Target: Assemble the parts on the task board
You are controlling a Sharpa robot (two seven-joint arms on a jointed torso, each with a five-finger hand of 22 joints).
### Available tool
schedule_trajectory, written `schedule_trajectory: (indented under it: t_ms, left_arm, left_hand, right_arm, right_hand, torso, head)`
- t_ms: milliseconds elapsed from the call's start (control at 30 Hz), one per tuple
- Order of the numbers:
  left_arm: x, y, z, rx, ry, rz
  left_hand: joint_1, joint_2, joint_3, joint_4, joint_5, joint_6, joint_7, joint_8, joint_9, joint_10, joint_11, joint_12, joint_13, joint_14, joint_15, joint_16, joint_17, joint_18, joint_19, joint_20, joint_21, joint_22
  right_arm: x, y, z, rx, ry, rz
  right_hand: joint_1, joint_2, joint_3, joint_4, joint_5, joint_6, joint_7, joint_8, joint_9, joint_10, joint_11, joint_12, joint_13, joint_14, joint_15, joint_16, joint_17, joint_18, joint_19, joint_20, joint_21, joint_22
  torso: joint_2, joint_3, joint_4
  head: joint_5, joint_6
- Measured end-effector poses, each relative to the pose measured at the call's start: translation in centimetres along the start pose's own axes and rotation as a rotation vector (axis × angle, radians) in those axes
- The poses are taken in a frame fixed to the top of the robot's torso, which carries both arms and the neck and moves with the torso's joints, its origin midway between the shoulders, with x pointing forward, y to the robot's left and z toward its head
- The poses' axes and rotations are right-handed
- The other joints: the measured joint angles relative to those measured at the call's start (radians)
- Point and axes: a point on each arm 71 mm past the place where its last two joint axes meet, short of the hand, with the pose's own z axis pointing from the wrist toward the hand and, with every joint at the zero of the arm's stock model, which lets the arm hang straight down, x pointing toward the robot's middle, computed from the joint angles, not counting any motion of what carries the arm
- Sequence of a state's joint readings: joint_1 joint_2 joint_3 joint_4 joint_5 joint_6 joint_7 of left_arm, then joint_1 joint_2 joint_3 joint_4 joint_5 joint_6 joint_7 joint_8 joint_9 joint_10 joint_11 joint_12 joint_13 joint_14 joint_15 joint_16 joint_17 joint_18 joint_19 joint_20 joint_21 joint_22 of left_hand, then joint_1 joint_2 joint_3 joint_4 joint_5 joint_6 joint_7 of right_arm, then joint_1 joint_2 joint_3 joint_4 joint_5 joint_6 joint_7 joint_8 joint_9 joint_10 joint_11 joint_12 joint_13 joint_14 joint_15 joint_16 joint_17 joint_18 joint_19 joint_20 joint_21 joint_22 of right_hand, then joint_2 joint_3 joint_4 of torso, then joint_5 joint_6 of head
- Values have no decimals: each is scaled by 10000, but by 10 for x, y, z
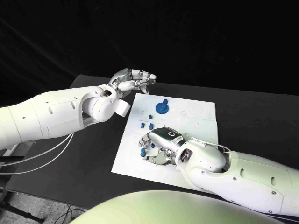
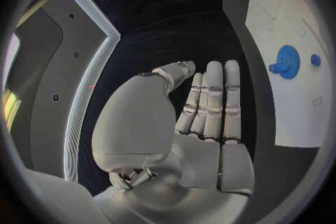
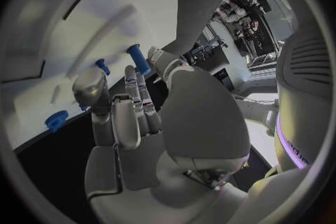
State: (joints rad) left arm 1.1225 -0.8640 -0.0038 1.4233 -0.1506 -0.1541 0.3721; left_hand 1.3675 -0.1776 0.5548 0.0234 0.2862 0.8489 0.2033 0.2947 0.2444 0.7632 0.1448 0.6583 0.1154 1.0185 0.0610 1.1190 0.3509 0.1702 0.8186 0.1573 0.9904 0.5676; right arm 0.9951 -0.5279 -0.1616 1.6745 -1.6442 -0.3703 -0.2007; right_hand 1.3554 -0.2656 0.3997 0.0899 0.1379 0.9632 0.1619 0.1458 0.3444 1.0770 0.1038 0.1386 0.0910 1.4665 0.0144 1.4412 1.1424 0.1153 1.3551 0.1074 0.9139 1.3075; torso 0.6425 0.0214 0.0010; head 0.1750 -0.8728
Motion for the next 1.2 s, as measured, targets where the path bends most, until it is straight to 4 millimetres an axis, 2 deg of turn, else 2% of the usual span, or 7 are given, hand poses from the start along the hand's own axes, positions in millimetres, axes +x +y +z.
schedule_trajectory:
  t_ms: [333,500,600,700,800,967,1200]
  left_arm:
    - [-3,1,-1,-24,-46,29]
    - [-5,2,-2,-66,-81,54]
    - [-7,3,-3,-93,-124,78]
    - [-9,3,-5,-124,-174,103]
    - [-10,5,-5,-150,-179,105]
    - [-11,7,-6,-210,-202,112]
    - [-10,9,-6,-242,-188,100]
  left_hand:
    - [0,0,0,0,0,0,0,0,0,0,0,0,0,0,0,0,0,1,0,0,0,0]
    - [0,0,0,0,0,0,0,0,0,0,0,0,1,0,0,0,-1,1,0,0,0,0]
    - [0,0,-3,-3,0,-3,-3,0,-2,0,0,-5,-2,0,0,8,1,0,0,0,0,0]
    - [0,0,-28,-28,0,-37,-36,0,-16,0,0,-43,-27,0,0,46,13,0,0,0,0,0]
    - [0,0,-29,-28,0,-36,-36,0,-16,0,0,-47,-27,0,0,46,13,1,0,0,0,0]
    - [0,0,-28,-28,0,-36,-36,0,-16,0,0,-47,-26,0,0,46,13,-1,0,0,0,0]
    - [0,0,-28,-28,0,-36,-36,0,-16,0,0,-47,-26,0,0,46,13,0,0,0,0,0]
  right_arm:
    - [-42,-27,-43,517,-1294,283]
    - [-68,-54,-74,1507,-1860,1040]
    - [-76,-74,-95,2345,-1993,1708]
    - [-79,-89,-114,3061,-1972,2259]
    - [-79,-100,-131,3661,-1877,2631]
    - [-72,-108,-148,4352,-1586,3014]
    - [-55,-112,-158,5310,-1027,3326]
  right_hand:
    - [25,209,-219,287,397,101,18,12,0,647,-109,923,220,0,-1,39,286,1,259,29,592,-1]
    - [-250,39,-320,712,1024,100,-188,238,44,1973,-349,1986,865,-18,-312,506,1407,-167,778,-203,1948,-1]
    - [-416,91,-874,1150,1047,-146,-412,866,387,2477,-669,3447,2290,3,-476,585,1646,-193,897,-322,2272,-2]
    - [-534,243,-1738,1819,1096,-630,-494,2136,1078,2411,-746,7509,6748,2,-547,669,1658,-312,968,-398,2587,-1]
    - [-829,547,-2698,1966,1096,-883,-622,3325,1619,3373,-884,11132,10875,-13,-600,839,1658,-313,1043,-472,2892,-2]
    - [-914,890,-3577,2026,1096,-1009,-684,3946,1758,3653,-891,12239,12157,0,-615,857,1658,-312,1057,-487,2962,2]
    - [-1147,1122,-4266,2050,1096,-1067,-683,4119,1684,3652,-891,12238,12173,0,-615,894,1657,-312,1057,-487,2962,6]
  torso:
    - [-52,-11,-44]
    - [-102,-18,-86]
    - [-141,-33,-127]
    - [-178,-50,-185]
    - [-215,-56,-243]
    - [-275,-49,-321]
    - [-322,-43,-381]
  head:
    - [-155,0]
    - [-409,0]
    - [-630,29]
    - [-844,69]
    - [-1049,73]
    - [-1261,73]
    - [-1431,15]
